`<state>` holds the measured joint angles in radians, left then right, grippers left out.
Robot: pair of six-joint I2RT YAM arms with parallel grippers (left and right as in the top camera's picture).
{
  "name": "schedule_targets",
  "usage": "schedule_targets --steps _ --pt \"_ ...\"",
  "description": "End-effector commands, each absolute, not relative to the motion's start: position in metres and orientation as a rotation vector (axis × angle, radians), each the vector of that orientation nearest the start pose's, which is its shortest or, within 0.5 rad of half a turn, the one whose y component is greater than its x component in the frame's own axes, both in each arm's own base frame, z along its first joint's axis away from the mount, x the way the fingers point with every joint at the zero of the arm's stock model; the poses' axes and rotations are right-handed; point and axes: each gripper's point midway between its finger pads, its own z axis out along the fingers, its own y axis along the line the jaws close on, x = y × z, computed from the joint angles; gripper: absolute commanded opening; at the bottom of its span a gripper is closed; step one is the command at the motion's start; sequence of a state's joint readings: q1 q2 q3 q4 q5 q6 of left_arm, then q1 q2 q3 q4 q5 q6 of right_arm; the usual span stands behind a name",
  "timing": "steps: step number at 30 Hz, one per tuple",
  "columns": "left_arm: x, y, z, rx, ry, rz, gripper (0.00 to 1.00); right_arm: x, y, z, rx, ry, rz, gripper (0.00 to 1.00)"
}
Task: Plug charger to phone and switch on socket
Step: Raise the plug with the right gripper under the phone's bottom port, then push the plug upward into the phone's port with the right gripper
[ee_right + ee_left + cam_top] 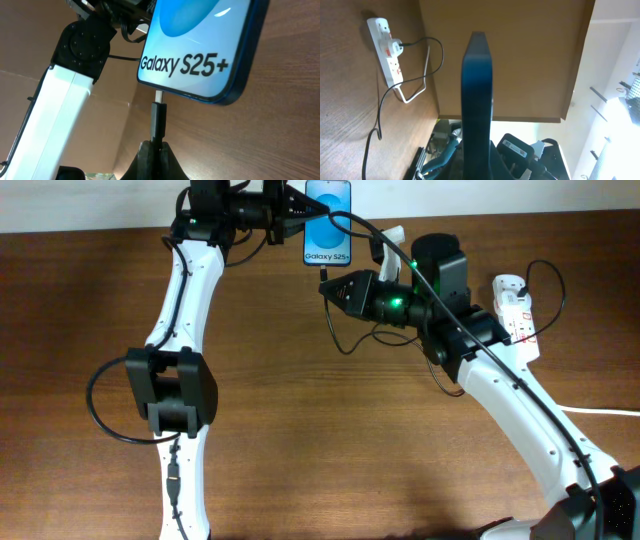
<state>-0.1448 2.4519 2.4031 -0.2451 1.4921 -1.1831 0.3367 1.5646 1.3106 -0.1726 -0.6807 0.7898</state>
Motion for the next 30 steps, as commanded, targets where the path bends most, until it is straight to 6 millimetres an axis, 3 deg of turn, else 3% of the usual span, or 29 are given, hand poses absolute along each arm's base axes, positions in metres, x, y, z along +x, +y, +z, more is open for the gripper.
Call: schedule_targets --steps 1,5,10,16,20,26,30 --pt "0.510 -0.254 0.315 0.294 2.214 -2.224 0.00 0.420 0.227 0.290 0.112 2.144 1.322 0.04" --pt "0.511 -0.253 0.315 0.290 2.214 -2.222 0.00 0.426 0.211 0.288 0.159 2.148 1.310 0.04" --pt "0.520 -0.253 0.313 0.200 2.229 -2.198 0.00 0.409 0.226 0.300 0.029 2.136 1.451 0.04" --pt "0.521 -0.253 0.317 0.238 2.200 -2.178 0.00 0.399 0.237 0.287 -0.041 2.184 1.555 0.04" --pt "0.526 -0.245 0.318 0.234 2.183 -2.161 0.00 0.389 0.242 0.295 -0.133 2.160 1.616 0.04" --pt "0.531 -0.243 0.318 0.181 2.188 -2.150 0.00 0.386 0.244 0.296 -0.182 2.148 1.624 0.04" --pt "0.532 -0.245 0.317 0.171 2.190 -2.147 0.00 0.394 0.242 0.293 -0.137 2.152 1.567 0.04"
